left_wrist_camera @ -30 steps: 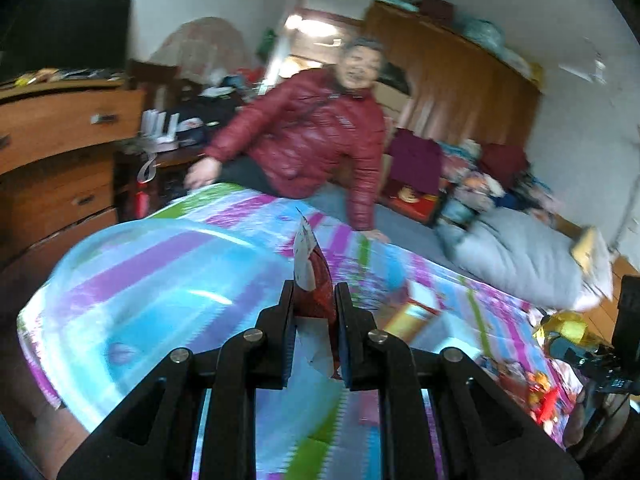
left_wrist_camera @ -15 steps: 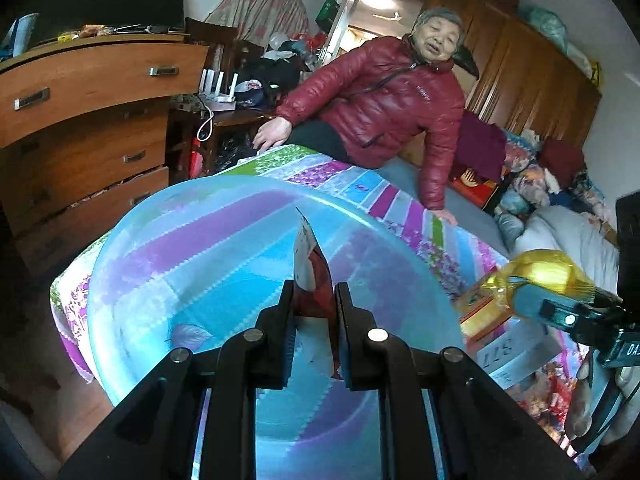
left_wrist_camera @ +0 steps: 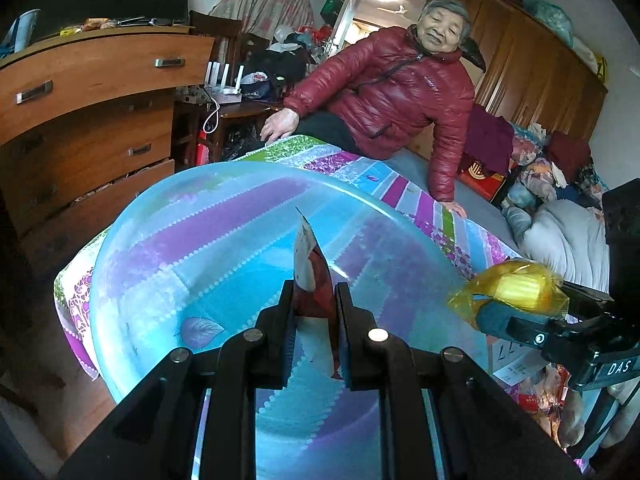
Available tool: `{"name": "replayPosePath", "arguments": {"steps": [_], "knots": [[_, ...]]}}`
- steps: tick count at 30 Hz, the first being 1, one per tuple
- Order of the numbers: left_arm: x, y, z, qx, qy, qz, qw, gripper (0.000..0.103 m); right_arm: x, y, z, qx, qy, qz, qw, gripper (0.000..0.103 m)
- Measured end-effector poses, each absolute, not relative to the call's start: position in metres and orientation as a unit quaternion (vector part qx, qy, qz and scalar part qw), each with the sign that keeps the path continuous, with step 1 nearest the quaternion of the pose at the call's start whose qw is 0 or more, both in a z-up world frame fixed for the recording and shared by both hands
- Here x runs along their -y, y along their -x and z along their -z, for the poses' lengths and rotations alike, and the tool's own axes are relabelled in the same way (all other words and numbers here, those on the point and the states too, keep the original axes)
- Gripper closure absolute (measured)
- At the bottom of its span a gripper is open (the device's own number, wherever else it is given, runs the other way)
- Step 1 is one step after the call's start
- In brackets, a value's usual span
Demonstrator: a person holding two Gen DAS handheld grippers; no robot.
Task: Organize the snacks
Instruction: 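Lower both packets into the basin and open both tools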
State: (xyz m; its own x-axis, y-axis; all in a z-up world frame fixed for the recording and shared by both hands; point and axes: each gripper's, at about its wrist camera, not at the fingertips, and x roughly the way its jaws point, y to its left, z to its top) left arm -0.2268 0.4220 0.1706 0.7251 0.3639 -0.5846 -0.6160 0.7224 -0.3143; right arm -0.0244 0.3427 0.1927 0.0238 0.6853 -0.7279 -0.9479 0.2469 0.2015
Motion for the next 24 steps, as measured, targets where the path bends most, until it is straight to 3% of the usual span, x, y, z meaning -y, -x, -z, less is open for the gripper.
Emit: {"name": "replayPosePath", "arguments": {"steps": [9,11,13,15,18,21,24], "knots": [[-0.422,0.23,-0.166,-0.253,0.255,-0.284,0.889,0.085,-0.349,0.028,-0.189,-0.379,0.181,-0.587,0.692,0.014],[-0.422,0.231,-0.165,-0.254,0.254,-0.291,0.887,0.078,-0.35,0.029,-0.188,-0.38,0.183,-0.587,0.691,0.012],[-0.423,0.231,-0.165,-0.252,0.256,-0.292,0.886,0.056,-0.352,0.031,-0.186,-0.382,0.188,-0.587,0.689,0.012],[-0.422,0.232,-0.165,-0.251,0.255,-0.295,0.886,0.047,-0.353,0.032,-0.185,-0.38,0.194,-0.584,0.691,0.011],[-0.422,0.232,-0.166,-0.249,0.257,-0.297,0.885,0.025,-0.354,0.034,-0.184,-0.375,0.199,-0.581,0.694,0.008],[-0.422,0.235,-0.166,-0.245,0.262,-0.299,0.884,0.024,-0.35,0.038,-0.188,-0.347,0.203,-0.586,0.703,0.0],[-0.424,0.237,-0.166,-0.243,0.266,-0.302,0.883,0.024,-0.351,0.039,-0.189,-0.336,0.208,-0.59,0.704,0.0]]}}
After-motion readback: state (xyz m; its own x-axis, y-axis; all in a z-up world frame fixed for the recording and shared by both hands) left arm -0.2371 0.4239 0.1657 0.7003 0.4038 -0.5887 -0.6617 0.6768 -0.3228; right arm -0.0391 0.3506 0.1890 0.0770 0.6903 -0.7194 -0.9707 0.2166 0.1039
